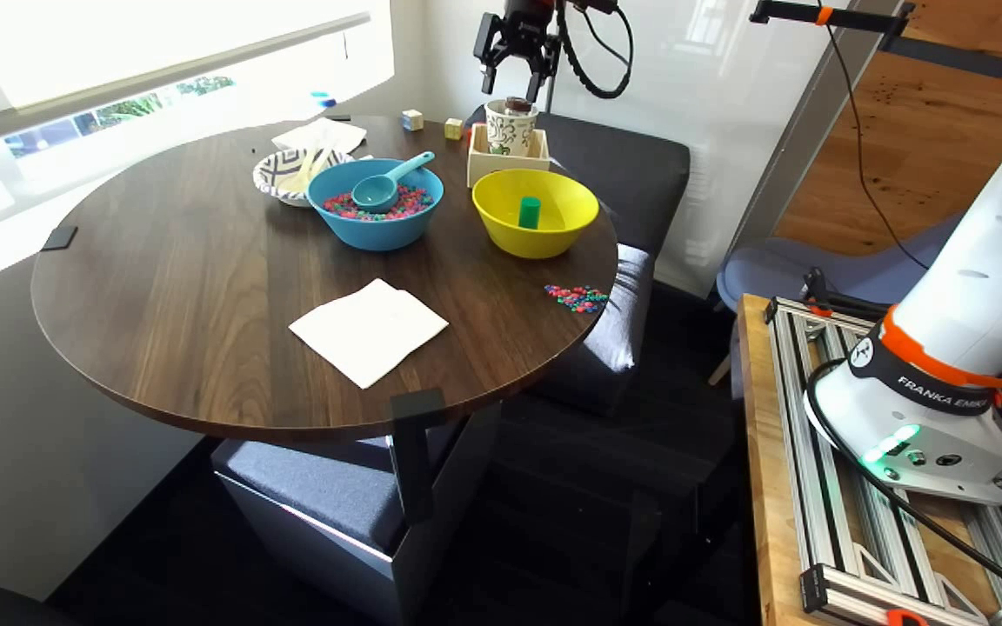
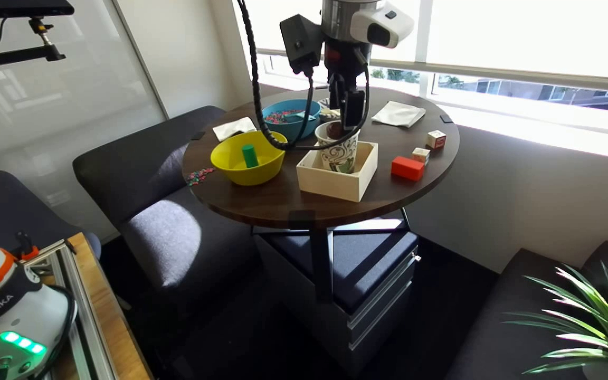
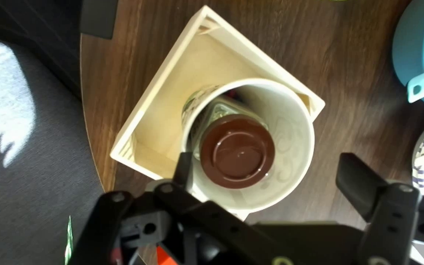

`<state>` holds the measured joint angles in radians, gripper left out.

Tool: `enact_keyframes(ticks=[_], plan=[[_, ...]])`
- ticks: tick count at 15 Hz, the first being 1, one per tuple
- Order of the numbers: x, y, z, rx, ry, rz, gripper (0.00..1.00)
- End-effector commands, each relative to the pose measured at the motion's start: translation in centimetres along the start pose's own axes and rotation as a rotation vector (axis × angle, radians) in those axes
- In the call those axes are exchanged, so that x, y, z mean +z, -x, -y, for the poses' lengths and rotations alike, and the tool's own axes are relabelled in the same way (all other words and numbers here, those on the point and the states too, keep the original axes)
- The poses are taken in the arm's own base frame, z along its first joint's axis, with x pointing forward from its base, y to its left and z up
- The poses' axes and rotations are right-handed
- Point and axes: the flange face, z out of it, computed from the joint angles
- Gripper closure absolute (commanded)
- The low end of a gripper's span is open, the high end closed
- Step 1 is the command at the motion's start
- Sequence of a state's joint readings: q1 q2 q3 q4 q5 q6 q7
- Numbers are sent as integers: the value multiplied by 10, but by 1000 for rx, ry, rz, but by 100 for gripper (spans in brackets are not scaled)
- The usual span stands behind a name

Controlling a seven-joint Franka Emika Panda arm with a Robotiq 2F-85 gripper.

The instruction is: Pick up the spice bottle with the brown lid from the paper cup and put it on the table

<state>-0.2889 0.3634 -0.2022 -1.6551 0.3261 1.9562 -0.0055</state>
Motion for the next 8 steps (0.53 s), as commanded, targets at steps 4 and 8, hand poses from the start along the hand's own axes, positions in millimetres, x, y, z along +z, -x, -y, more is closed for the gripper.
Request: enact_keyframes(ticks=[4,8], plan=[[4,-4,-1,30,-21,45,2],[0,0,-1,23,-22,74,5]])
